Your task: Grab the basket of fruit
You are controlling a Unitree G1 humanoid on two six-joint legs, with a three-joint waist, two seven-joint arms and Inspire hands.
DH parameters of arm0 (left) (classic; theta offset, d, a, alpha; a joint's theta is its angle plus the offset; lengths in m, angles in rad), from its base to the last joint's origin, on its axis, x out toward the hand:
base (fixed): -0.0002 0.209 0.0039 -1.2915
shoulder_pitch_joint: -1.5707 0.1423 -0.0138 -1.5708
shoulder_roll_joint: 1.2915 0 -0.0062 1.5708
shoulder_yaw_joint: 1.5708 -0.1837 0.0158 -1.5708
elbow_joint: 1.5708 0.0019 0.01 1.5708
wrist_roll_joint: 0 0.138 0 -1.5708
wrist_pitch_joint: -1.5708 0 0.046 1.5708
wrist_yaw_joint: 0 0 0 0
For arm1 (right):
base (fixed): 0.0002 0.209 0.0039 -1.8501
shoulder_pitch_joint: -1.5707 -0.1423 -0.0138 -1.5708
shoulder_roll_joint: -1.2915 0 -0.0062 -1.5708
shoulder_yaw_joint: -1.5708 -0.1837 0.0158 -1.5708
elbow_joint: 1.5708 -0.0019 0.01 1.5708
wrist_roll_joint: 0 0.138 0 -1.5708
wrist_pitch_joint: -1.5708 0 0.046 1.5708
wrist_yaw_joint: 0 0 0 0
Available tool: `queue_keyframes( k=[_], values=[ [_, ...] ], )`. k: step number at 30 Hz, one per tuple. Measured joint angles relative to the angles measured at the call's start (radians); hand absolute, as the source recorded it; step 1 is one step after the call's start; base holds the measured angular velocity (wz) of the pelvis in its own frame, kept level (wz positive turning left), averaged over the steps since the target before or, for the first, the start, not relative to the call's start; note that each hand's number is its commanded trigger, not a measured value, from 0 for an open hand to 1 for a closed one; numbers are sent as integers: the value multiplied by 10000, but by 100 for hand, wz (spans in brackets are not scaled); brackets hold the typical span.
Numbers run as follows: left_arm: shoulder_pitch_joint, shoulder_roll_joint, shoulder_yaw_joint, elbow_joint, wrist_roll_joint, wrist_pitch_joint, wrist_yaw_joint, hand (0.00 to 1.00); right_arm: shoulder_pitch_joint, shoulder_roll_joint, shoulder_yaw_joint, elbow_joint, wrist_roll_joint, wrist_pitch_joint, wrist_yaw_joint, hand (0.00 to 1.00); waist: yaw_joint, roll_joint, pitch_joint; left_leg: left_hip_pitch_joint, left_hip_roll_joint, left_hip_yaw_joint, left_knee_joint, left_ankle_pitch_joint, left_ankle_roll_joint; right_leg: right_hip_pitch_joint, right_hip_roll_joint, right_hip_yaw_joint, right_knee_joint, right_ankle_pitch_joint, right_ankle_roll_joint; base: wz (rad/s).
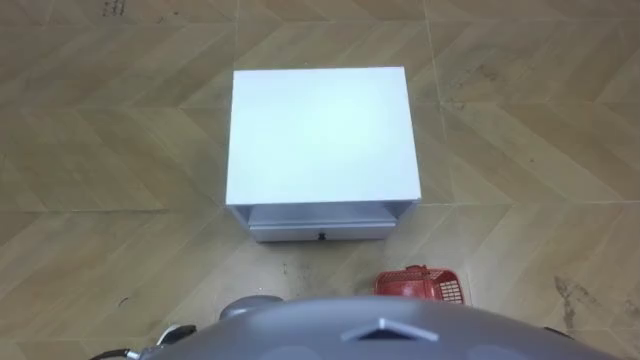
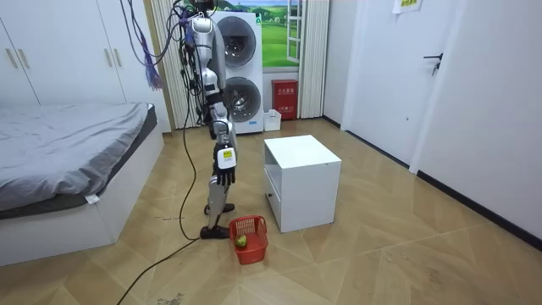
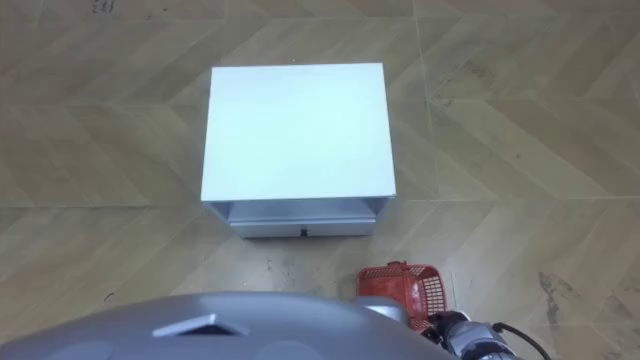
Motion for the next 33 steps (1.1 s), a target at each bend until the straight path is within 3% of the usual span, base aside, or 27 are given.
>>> queue_keyframes(
  k=[8,15,23,29,31,32,33],
  values=[
    [-1,-2,-7,-44,-4,-126,30,0,-1,-42,6,-72,-1,-30,-35,0,200,-32,-2,-110,-97,2,52,-8,-8,-106,-86,2,-10,-212,-64,1],
    [196,11,7,-308,-4,-184,223,0,-19,-48,-6,-156,34,-143,-367,0,208,-116,-48,-173,-175,-191,172,-3,-3,-86,-176,-262,11,-263,-40,10],
    [168,10,6,-488,1,-261,216,0,-22,-46,-6,-240,55,-212,-479,0,216,-199,-5,-264,-209,-229,177,-16,10,-112,-224,-269,35,-359,-39,2],
    [-126,-1,182,-283,-29,-413,207,0,-57,-53,-123,-219,383,-223,-837,0,230,-203,-3,-762,-342,-9,805,-207,272,-755,-523,-285,914,-630,134,2],
    [-235,38,254,-147,-27,-515,258,0,-168,-50,-124,-212,387,-277,-936,0,223,-128,53,-1128,-337,84,1172,-267,374,-1119,-590,-309,1401,-641,155,0],
    [-439,98,254,39,-28,-582,283,0,-233,-57,-117,-223,388,-304,-1008,0,218,-128,93,-1358,-371,162,1404,-290,416,-1429,-668,-252,1717,-627,172,0],
    [-569,183,268,90,-25,-663,282,0,-277,-74,-115,-238,454,-334,-1029,0,245,-91,64,-1591,-359,432,1568,-315,467,-1718,-708,-208,1861,-563,249,-14]
  ],
)
